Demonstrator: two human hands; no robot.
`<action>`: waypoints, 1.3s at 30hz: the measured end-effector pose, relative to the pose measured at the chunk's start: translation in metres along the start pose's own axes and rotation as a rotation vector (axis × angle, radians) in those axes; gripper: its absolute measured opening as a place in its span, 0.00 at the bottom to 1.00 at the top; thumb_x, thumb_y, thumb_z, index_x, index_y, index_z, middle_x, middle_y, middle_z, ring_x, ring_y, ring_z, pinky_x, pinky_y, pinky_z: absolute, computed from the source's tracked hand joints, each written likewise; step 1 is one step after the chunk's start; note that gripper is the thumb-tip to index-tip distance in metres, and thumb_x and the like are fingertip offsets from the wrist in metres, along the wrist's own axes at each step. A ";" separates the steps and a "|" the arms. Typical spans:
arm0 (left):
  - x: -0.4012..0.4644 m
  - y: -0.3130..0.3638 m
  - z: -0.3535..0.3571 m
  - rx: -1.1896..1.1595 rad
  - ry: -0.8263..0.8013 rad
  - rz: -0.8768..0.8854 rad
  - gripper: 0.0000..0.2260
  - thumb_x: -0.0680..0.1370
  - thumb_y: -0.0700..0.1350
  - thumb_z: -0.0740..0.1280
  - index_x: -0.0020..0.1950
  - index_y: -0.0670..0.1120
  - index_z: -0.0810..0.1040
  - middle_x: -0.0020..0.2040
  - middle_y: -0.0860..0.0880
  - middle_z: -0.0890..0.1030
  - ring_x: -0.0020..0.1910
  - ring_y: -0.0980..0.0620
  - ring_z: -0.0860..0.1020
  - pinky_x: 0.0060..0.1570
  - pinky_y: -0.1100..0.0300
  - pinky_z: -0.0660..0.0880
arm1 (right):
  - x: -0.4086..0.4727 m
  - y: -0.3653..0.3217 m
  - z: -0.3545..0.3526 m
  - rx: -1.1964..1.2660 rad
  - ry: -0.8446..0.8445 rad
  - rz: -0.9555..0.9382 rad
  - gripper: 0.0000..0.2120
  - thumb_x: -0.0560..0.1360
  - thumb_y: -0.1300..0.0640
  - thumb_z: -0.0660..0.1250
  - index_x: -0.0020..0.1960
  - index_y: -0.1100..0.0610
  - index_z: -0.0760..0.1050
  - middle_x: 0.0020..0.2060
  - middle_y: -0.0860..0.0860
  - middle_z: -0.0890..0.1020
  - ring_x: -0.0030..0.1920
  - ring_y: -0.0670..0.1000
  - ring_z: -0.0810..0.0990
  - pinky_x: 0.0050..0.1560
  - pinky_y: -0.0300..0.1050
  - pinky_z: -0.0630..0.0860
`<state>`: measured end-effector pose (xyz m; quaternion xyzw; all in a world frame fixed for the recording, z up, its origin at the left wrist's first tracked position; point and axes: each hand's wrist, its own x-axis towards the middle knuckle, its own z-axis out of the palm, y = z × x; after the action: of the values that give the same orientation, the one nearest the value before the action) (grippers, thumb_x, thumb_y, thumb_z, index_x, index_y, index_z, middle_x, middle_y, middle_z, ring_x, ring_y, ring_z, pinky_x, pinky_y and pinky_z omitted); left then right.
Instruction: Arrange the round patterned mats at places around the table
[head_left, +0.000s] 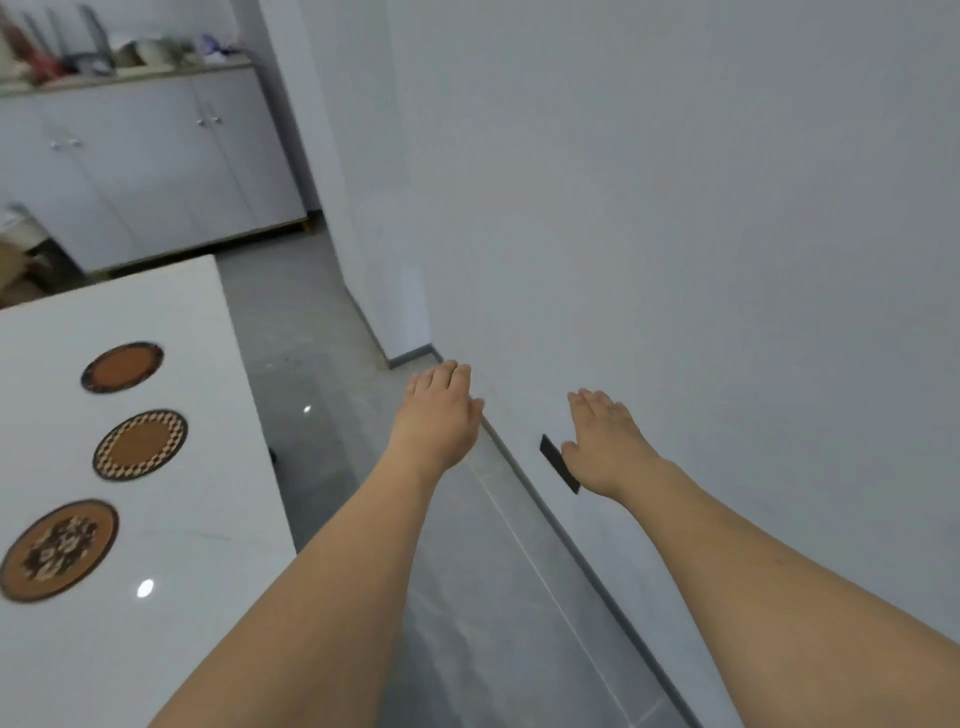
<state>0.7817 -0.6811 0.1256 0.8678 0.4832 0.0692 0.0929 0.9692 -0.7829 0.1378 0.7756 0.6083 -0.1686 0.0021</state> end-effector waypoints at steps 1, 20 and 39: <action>0.005 -0.008 0.001 0.002 0.004 -0.030 0.22 0.82 0.50 0.55 0.74 0.40 0.62 0.74 0.42 0.65 0.73 0.41 0.64 0.73 0.48 0.57 | 0.015 -0.005 -0.001 -0.015 -0.017 -0.032 0.31 0.80 0.55 0.52 0.78 0.61 0.43 0.78 0.56 0.47 0.78 0.55 0.44 0.77 0.51 0.42; 0.065 -0.184 0.017 -0.008 0.016 -0.577 0.22 0.82 0.50 0.55 0.73 0.39 0.64 0.73 0.42 0.67 0.71 0.42 0.66 0.72 0.47 0.59 | 0.239 -0.153 0.006 -0.155 -0.225 -0.514 0.31 0.79 0.56 0.54 0.78 0.61 0.45 0.78 0.57 0.49 0.78 0.54 0.46 0.77 0.51 0.44; -0.096 -0.288 0.066 -0.198 0.189 -1.397 0.23 0.82 0.51 0.55 0.74 0.41 0.64 0.73 0.42 0.68 0.70 0.43 0.68 0.72 0.49 0.62 | 0.240 -0.385 0.125 -0.413 -0.466 -1.215 0.30 0.80 0.56 0.54 0.78 0.61 0.47 0.78 0.56 0.51 0.78 0.55 0.48 0.77 0.51 0.46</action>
<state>0.5075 -0.6207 -0.0073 0.3329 0.9239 0.1119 0.1518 0.6218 -0.4828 0.0349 0.2238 0.9391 -0.1827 0.1859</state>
